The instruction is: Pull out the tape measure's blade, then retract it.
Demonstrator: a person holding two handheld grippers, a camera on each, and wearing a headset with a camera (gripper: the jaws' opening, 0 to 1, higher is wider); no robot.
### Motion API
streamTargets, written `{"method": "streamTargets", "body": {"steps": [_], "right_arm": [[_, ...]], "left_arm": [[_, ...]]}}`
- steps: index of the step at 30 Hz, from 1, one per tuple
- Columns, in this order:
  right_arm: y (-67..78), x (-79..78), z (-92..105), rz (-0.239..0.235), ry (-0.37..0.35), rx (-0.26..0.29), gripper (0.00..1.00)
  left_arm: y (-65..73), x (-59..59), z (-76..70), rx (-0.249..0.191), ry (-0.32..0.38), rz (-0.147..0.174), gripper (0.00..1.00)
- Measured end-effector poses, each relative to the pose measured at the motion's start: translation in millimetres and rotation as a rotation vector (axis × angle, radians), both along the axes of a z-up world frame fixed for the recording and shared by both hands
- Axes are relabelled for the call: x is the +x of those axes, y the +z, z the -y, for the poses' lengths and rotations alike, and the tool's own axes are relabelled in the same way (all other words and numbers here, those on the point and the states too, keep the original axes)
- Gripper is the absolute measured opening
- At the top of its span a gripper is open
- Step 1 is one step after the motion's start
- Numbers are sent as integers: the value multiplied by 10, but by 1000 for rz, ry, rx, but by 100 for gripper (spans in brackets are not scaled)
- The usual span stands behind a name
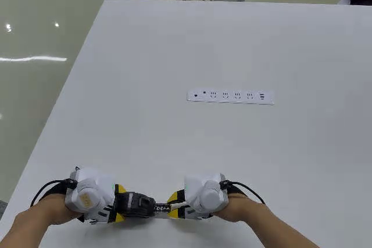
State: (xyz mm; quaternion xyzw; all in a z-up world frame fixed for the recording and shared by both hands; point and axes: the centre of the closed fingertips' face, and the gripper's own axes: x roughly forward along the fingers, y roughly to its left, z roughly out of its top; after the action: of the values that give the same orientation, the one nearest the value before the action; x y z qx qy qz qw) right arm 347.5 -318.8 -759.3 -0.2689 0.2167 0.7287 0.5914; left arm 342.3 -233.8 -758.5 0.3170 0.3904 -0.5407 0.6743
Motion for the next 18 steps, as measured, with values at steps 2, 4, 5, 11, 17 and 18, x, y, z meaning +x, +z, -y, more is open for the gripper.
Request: {"method": "streamTargets", "body": {"steps": [2,4,5,11,17,18], "right_arm": [[-4,3,7,1,1,-1,10],[-3,4,16,-2,0,-2,10],[-7,8,19,0,1,-2,10],[-2,8,41,-3,-1,-7,10],[-4,10,62,-3,-2,-9,10],[-5,11,66,-3,-2,-10,10]], "left_arm": [[1,1,1,-1,1,-1,28],[2,1,1,0,0,0,28],[2,1,1,-1,1,0,28],[-2,1,2,-3,1,-2,28],[0,0,1,-4,1,-2,28],[-1,0,0,-4,2,-2,28]]}}
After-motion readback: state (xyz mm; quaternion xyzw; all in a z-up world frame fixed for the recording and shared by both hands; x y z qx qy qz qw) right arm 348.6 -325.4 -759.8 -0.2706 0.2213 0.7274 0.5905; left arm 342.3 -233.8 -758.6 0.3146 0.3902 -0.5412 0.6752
